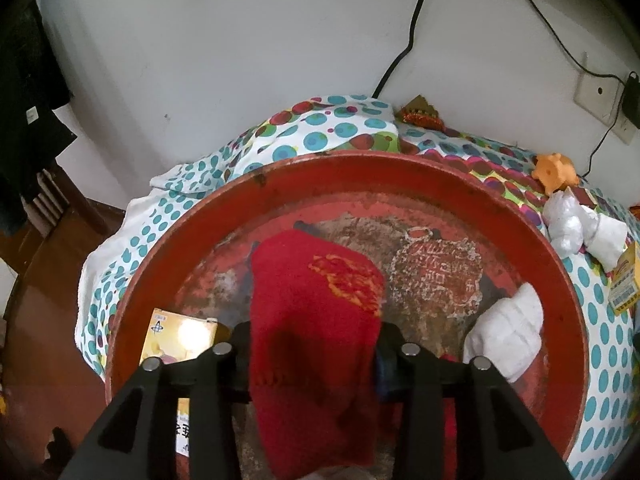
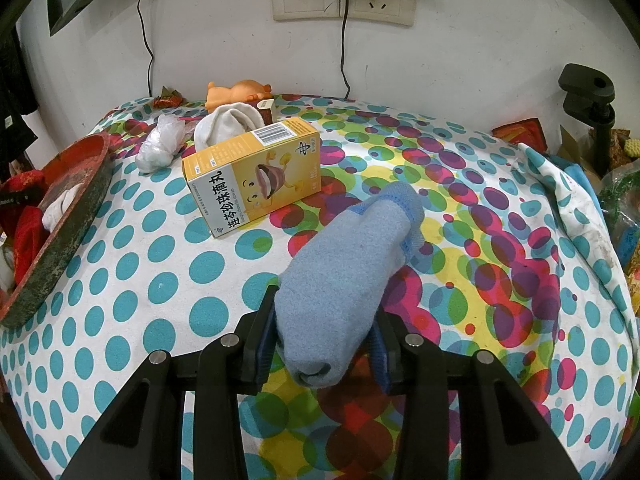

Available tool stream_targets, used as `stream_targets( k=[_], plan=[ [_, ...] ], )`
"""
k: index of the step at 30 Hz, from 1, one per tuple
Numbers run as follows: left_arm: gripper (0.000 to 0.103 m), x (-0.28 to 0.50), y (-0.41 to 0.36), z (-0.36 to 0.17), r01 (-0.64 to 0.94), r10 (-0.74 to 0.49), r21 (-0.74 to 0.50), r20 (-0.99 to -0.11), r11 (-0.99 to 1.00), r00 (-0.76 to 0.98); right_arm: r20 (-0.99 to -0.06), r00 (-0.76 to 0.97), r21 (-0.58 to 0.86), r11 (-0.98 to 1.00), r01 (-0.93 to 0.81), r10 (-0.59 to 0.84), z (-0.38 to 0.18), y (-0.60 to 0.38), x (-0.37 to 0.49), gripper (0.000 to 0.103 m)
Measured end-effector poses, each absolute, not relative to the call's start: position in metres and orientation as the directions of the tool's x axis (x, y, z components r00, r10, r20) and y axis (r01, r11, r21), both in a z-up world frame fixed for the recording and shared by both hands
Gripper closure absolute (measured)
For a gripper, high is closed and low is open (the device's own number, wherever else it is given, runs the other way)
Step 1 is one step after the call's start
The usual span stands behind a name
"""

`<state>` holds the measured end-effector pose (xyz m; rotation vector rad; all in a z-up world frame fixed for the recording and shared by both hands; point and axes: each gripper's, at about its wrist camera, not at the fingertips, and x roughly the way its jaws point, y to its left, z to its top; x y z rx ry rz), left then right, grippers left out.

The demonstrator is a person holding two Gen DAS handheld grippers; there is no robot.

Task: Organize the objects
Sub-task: 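Carry the red sock with the left tool over the red tray, then lower the red sock onto the tray, open and withdraw the left tool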

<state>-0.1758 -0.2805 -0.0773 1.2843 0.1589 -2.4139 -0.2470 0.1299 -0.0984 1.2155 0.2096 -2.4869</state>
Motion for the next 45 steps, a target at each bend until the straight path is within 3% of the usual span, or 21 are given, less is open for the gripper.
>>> stream_targets(
  k=[6,19,29,45],
  plan=[
    [0.048,-0.172,-0.272,-0.076,0.375,-0.32,0.135,-0.809,-0.917,-0.493,-0.786,-0.563,0.025,-0.923,0.384,-0.256,-0.099,0.13,-0.247,0.064],
    [0.047,-0.151,-0.255,-0.051,0.322,-0.313,0.15,-0.776,-0.935,-0.548,-0.786,-0.564,0.022,-0.923,0.384,-0.254,-0.098,0.13,-0.247,0.064],
    [0.047,-0.11,-0.244,-0.039,0.306,-0.25,0.073,-0.766,-0.949,-0.592,-0.786,-0.564,0.022,-0.923,0.384,-0.254,-0.098,0.13,-0.247,0.064],
    [0.047,-0.012,-0.216,-0.033,0.334,-0.307,0.098,-0.684,-0.938,-0.661,-0.783,-0.575,-0.006,-0.923,0.386,-0.235,-0.098,0.129,-0.247,0.066]
  ],
)
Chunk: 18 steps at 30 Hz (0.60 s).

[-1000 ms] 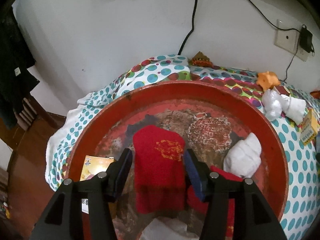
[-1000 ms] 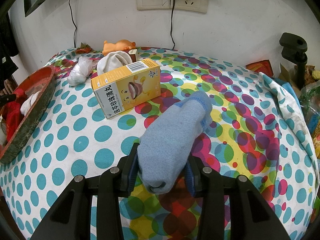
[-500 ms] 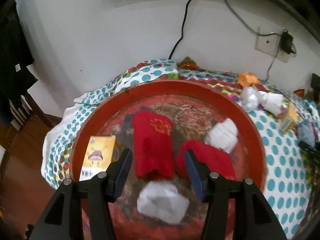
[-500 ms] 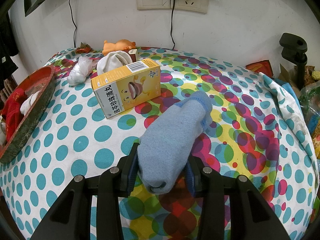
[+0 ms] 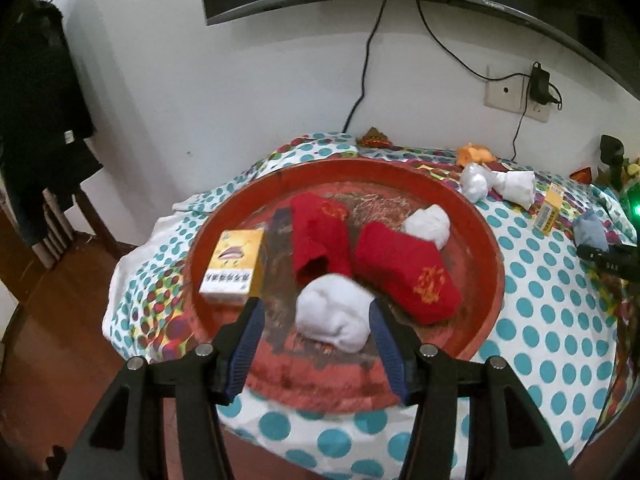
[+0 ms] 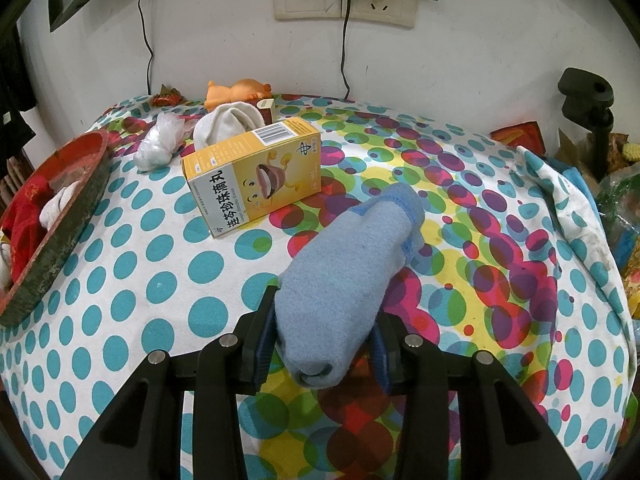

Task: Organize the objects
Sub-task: 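Lower the red sock onto the tray, open and withdraw the left tool, then carry the light blue sock with the right tool over the red tray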

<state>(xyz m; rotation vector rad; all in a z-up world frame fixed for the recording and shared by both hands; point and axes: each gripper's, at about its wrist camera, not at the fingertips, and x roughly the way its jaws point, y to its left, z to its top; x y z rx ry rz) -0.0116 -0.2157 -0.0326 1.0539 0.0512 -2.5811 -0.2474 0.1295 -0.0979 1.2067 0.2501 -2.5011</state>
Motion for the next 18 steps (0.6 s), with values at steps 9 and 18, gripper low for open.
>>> stream_targets(
  k=[9,18],
  plan=[
    [0.047,0.01,-0.237,-0.044,0.396,-0.329,0.078,-0.712,-0.915,-0.62,-0.778,-0.597,-0.074,-0.915,0.396,-0.196,-0.096,0.121,-0.242,0.07],
    [0.047,0.028,-0.264,-0.052,0.459,-0.323,0.022,-0.74,-0.888,-0.59,-0.774,-0.609,-0.106,-0.912,0.395,-0.174,-0.097,0.119,-0.24,0.07]
  ],
)
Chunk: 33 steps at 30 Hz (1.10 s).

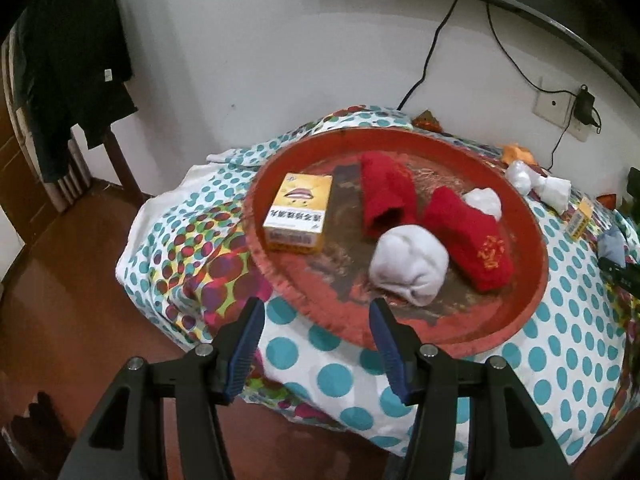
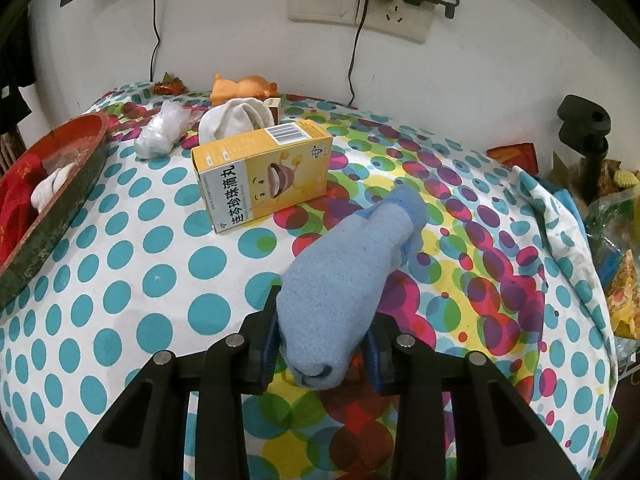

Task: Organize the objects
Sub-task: 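Carry the light blue sock with the right tool over the red tray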

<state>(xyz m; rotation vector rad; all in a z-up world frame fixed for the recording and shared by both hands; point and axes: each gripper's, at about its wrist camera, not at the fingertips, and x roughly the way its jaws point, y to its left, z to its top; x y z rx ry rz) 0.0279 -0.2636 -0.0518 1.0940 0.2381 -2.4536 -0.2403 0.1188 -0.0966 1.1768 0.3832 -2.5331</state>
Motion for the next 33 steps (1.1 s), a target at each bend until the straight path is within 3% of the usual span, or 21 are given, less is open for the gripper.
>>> stream_targets(
  k=[8,33],
  plan=[
    [0.047,0.03,-0.271,-0.054,0.477,-0.362,0.06,-0.734,-0.877,-0.574,-0.773,-0.611,-0.097,-0.919,0.381,-0.172,-0.091,0.106,-0.23,0.07],
    [0.047,0.025,-0.258,-0.057,0.426,-0.295,0.026,-0.759,-0.905,-0.581,-0.748,-0.536,-0.023,-0.792,0.611,-0.392,-0.042,-0.022,-0.166,0.07]
  ],
)
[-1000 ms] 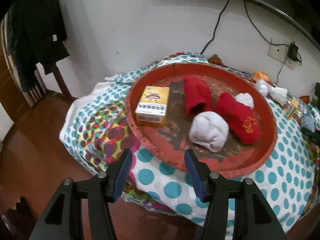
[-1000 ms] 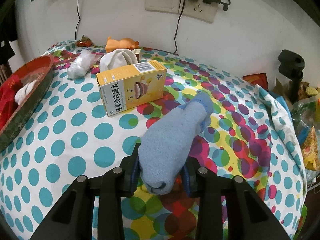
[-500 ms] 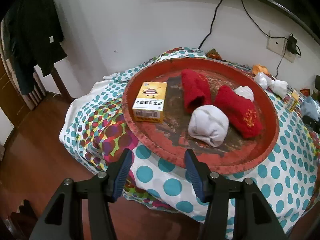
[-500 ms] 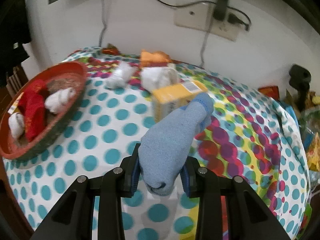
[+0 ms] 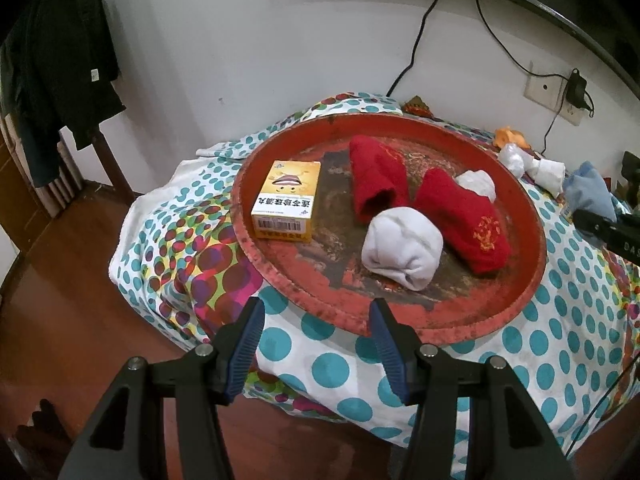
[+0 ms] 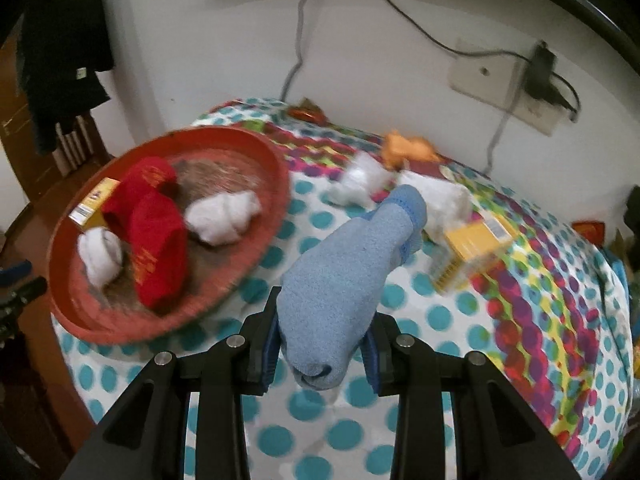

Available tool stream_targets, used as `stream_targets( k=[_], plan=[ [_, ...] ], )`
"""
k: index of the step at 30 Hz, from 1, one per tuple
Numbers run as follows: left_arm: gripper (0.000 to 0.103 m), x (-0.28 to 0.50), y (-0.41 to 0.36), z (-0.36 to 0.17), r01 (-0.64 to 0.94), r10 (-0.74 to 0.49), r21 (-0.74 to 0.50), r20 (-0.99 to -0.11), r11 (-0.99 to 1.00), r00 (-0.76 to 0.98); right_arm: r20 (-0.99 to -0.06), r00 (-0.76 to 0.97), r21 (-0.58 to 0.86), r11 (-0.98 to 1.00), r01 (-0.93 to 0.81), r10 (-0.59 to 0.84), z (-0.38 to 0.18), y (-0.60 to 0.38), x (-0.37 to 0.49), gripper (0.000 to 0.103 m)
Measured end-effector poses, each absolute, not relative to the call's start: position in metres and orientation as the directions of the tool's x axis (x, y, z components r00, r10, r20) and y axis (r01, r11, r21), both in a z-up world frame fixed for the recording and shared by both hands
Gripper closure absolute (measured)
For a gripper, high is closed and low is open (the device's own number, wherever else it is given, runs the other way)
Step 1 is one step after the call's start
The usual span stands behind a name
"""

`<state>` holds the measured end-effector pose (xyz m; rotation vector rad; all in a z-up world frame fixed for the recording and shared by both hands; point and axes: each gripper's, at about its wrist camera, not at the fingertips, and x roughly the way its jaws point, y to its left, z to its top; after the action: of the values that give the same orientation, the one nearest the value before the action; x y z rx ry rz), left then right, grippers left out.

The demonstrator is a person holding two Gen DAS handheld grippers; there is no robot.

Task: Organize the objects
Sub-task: 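Carry the light blue sock with the right tool over the red tray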

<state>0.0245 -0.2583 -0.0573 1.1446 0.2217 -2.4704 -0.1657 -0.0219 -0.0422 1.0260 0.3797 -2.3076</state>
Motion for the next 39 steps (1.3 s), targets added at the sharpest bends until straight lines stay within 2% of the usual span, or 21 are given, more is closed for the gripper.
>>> stream_targets(
  k=[16,28,39],
  plan=[
    [0.047,0.025,-0.264,-0.058,0.429,-0.288,0.016,-0.762,-0.903,-0.58,-0.76,-0.456,0.002,-0.705,0.709,-0.462,-0.037,-0.134,-0.174,0.07],
    [0.047,0.026,-0.273,-0.06,0.442,-0.273,-0.014,-0.77,-0.897,-0.577,-0.802,-0.449,-0.05,-0.705,0.708,-0.394,-0.054,-0.187,-0.208,0.068],
    [0.047,0.026,-0.275,-0.06,0.442,-0.278,-0.007,-0.77,-0.897,-0.575,-0.835,-0.421,-0.037,-0.729,0.684,-0.353,-0.068,-0.206,-0.23,0.068]
  ],
)
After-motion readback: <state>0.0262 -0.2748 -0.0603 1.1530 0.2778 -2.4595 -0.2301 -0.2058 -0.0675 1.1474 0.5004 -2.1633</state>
